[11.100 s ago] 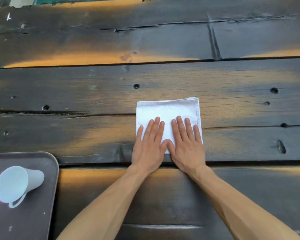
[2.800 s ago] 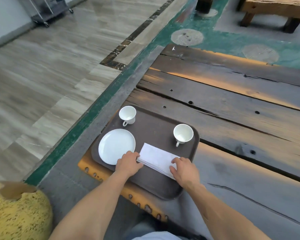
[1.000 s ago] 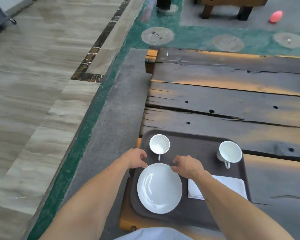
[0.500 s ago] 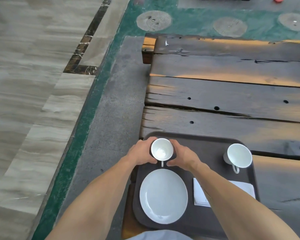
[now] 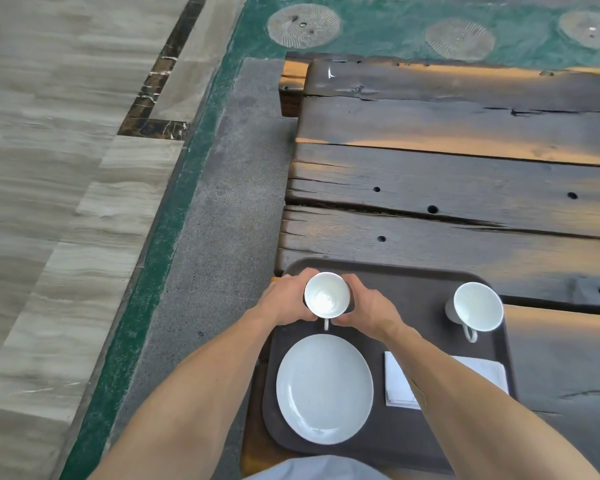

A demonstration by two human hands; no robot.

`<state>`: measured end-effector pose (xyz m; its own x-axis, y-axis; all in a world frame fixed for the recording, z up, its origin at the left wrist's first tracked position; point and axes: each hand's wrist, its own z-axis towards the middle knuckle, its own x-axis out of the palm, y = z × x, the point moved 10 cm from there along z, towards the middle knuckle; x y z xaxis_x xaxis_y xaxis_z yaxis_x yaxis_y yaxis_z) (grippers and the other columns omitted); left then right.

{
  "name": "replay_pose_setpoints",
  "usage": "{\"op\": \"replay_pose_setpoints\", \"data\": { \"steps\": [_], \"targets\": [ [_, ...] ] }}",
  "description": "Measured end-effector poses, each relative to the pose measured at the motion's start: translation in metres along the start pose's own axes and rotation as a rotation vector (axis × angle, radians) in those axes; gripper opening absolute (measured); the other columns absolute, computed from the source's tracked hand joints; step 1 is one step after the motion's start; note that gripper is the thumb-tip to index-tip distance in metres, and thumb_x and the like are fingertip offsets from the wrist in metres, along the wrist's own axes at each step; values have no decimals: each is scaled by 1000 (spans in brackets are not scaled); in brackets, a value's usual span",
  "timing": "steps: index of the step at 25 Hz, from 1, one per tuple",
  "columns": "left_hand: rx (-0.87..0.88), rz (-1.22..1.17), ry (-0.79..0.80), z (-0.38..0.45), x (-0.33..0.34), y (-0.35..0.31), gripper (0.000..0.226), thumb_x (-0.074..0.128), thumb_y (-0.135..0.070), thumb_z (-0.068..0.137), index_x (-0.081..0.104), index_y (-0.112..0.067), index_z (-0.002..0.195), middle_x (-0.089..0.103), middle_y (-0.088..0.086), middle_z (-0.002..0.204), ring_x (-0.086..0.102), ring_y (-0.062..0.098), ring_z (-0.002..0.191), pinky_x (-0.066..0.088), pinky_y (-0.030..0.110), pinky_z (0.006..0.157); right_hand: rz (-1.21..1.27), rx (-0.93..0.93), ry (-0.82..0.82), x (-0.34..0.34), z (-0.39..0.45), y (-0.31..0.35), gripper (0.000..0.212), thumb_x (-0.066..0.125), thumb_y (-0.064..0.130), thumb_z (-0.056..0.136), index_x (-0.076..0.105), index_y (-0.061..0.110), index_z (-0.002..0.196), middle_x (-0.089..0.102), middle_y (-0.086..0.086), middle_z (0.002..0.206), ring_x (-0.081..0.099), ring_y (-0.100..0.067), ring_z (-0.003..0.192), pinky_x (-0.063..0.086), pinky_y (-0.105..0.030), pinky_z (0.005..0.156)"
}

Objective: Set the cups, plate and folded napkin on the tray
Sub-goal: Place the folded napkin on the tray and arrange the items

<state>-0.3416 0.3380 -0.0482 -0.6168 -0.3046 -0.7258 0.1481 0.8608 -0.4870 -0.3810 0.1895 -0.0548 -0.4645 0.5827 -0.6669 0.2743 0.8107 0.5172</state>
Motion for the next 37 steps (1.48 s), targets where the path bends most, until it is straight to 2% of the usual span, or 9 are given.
{"op": "replay_pose_setpoints", "data": {
  "steps": [17, 21, 27, 32, 35, 37],
  "targets": [
    [13, -13, -27, 2, 6, -3, 80, 81, -38, 68, 34, -36, 133, 62, -2, 122, 49, 25, 115, 49, 45, 87, -31, 7, -14, 2, -1, -4, 73, 77, 42, 72, 33, 31, 128, 68, 2, 106, 65, -23, 89, 56, -41, 77],
    [0, -21, -33, 1, 6, -2, 80, 81, -37, 69, 35, -36, 133, 62, -2, 122, 51, 24, 116, 48, 41, 85, -21, 13, -27, 3, -2, -6, 72, 76, 44, 73, 32, 31, 128, 68, 4, 107, 65, -23, 91, 56, -43, 79],
    [-43, -6, -22, -1, 6, -6, 82, 79, -34, 71, 31, -36, 138, 63, -1, 125, 55, 26, 117, 49, 46, 89, -17, 58, -49, 5, -4, -10, 70, 74, 46, 72, 32, 34, 126, 67, 7, 103, 60, -19, 83, 51, -35, 69],
    [-143, 68, -31, -8, 6, -2, 78, 77, -29, 73, 33, -32, 137, 63, 1, 122, 56, 28, 114, 49, 47, 90, -53, 92, -91, 2, -11, -13, 69, 72, 42, 77, 33, 34, 134, 64, 7, 118, 63, -20, 101, 51, -34, 75],
    [-221, 94, 18, -17, 11, 6, 66, 75, -32, 76, 41, -23, 131, 61, 3, 119, 55, 27, 113, 50, 45, 88, -146, 132, -87, -1, -19, -18, 64, 67, 47, 81, 38, 29, 136, 61, 3, 122, 60, -21, 107, 44, -32, 71],
    [-250, 133, 48, -26, 15, 8, 53, 72, -37, 79, 47, -20, 123, 60, 4, 117, 56, 26, 108, 50, 45, 88, -237, 136, -77, -2, -29, -20, 57, 63, 50, 85, 43, 26, 133, 60, 0, 122, 59, -22, 109, 46, -34, 75]
  ]
}}
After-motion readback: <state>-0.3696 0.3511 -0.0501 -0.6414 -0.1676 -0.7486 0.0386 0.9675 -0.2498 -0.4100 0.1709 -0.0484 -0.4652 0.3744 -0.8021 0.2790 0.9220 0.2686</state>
